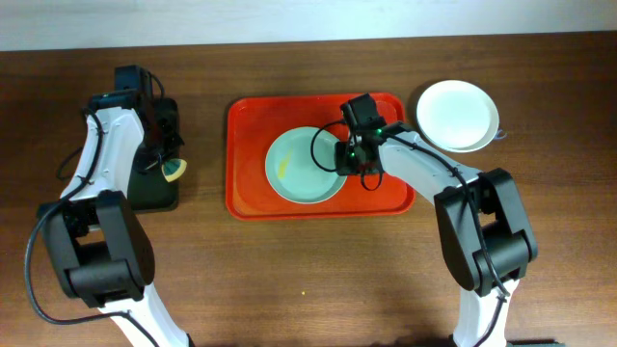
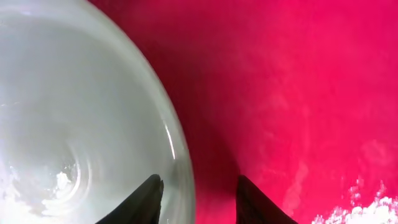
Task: Clean dirty plates on tray and stack at the side
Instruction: 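Move the right gripper to grip the light green plate rim, then scrub the light green plate with the sponge in the left gripper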
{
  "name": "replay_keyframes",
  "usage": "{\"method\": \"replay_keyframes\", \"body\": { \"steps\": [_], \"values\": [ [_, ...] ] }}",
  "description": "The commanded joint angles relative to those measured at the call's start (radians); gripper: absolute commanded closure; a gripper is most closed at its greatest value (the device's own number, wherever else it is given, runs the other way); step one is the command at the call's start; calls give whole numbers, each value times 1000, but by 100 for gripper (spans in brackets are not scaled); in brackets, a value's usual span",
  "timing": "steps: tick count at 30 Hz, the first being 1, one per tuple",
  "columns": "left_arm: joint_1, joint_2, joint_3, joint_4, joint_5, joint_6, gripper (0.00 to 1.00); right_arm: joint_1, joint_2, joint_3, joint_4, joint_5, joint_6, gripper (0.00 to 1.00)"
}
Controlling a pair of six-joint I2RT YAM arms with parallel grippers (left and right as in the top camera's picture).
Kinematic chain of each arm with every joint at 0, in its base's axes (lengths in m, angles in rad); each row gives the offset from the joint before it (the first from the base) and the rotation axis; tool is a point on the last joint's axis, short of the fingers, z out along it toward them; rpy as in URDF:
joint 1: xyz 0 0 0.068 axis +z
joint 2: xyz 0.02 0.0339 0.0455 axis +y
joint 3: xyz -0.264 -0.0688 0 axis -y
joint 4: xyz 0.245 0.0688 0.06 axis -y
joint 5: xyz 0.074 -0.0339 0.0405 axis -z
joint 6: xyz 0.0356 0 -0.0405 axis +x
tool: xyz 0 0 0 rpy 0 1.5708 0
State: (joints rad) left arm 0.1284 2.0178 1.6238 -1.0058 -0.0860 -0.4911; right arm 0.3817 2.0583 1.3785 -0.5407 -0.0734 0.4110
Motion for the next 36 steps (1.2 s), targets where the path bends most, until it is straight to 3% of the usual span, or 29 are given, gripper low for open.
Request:
{"method": "replay_keyframes", "body": {
  "steps": [1,3,4,7,11,15,17,22,26,33,36],
  "values": [
    [-4,-10,-4,2,-15,-8,100,5,13,14,-30,18,113,62],
    [-4,-10,-4,3,-15,-8,100,5,19,14,-35,15,129,69],
    [-4,-10,-4,3,-15,-8,100,5,25,14,-37,14,130,81],
    [-4,-10,-4,3,-16,-8,100,5,37,14,-47,6,148,96],
    [-6,-10,-4,20,5,45,100,4,35,22,-6,-129,-16,96],
    [-63,-8,-6,74,202,186,100,5,35,24,78,-162,-40,96],
    [-145,-8,-6,83,327,217,100,5,37,24,79,-158,-41,96],
    [-375,46,-6,200,325,216,100,5,37,23,65,-158,-41,96],
    [-484,134,-6,270,295,162,100,5,38,23,59,-158,-41,96],
    [-493,212,-7,283,167,163,100,5,39,23,59,-151,-41,96],
    [-490,226,-4,222,-93,163,100,5,39,23,57,-151,-41,96]
  ]
}}
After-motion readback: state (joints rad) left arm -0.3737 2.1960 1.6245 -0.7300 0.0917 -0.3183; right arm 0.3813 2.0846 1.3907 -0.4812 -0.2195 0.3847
